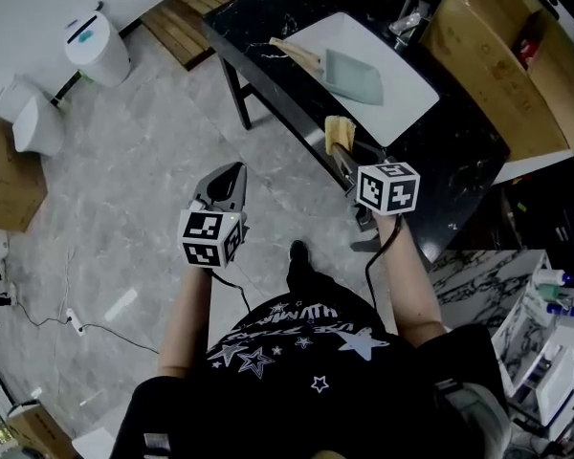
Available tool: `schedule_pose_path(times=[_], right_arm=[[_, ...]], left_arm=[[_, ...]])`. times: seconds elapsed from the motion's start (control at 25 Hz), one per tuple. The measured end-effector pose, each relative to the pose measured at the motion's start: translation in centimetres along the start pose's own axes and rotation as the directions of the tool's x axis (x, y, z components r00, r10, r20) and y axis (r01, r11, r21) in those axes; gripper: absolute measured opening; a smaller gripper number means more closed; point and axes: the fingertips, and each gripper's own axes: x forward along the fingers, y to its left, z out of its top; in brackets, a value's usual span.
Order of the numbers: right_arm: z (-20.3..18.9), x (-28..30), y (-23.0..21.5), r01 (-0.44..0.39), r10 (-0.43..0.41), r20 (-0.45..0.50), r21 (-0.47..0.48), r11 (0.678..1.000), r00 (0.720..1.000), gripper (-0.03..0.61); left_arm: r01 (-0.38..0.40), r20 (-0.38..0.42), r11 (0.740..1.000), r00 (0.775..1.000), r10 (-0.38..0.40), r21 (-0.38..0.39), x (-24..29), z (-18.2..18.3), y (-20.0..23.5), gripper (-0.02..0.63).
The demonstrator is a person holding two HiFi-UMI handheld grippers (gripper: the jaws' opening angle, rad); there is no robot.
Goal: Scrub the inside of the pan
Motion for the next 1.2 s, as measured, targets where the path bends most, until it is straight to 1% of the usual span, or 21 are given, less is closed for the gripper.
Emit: schedule_pose_path(times=[0.16, 0.36, 0.56, 0.8, 1.04, 1.2], right_arm=[[2.8, 1.9, -3.0, 0.003, -0.004, 0.015, 0.013, 1.000, 1.000, 0.091], [5.0, 3.8, -6.3, 0.006, -0.007, 0.029, 0.032, 0.999, 1.000, 0.091], [6.1, 4.5, -8.9, 0.015, -0.018, 0.051, 0.070, 0.997, 0.999, 0.091], [6.7, 4.9, -10.5, 0.030, -0.035, 0.059, 0.087, 0.996, 0.998, 0.091], [7.4, 5.7, -12.9, 0.093, -0.100, 0.061, 0.112, 0.989, 0.993, 0.091], [8.2, 6.8, -15.4, 0.157, -0.167, 0.063, 0.138, 0.978, 0.984, 0.091]], left_arm=[[0.008, 0.000, 1.000, 1.000, -0.008, 0.015, 4.2, 2.1, 0.8, 0.008], [0.022, -0.003, 0.999, 1.000, -0.022, 0.028, 9.1, 3.8, 1.4, 0.008], [0.052, -0.013, 0.997, 0.999, -0.051, 0.062, 12.6, 5.1, 0.9, 0.008], [0.087, -0.016, 0.992, 0.996, -0.086, 0.096, 15.5, 6.5, 0.5, 0.008], [0.154, -0.023, 0.981, 0.988, -0.152, 0.117, 19.7, 7.7, 1.3, 0.008], [0.212, -0.039, 0.971, 0.977, -0.209, 0.113, 23.8, 8.5, 2.4, 0.008]])
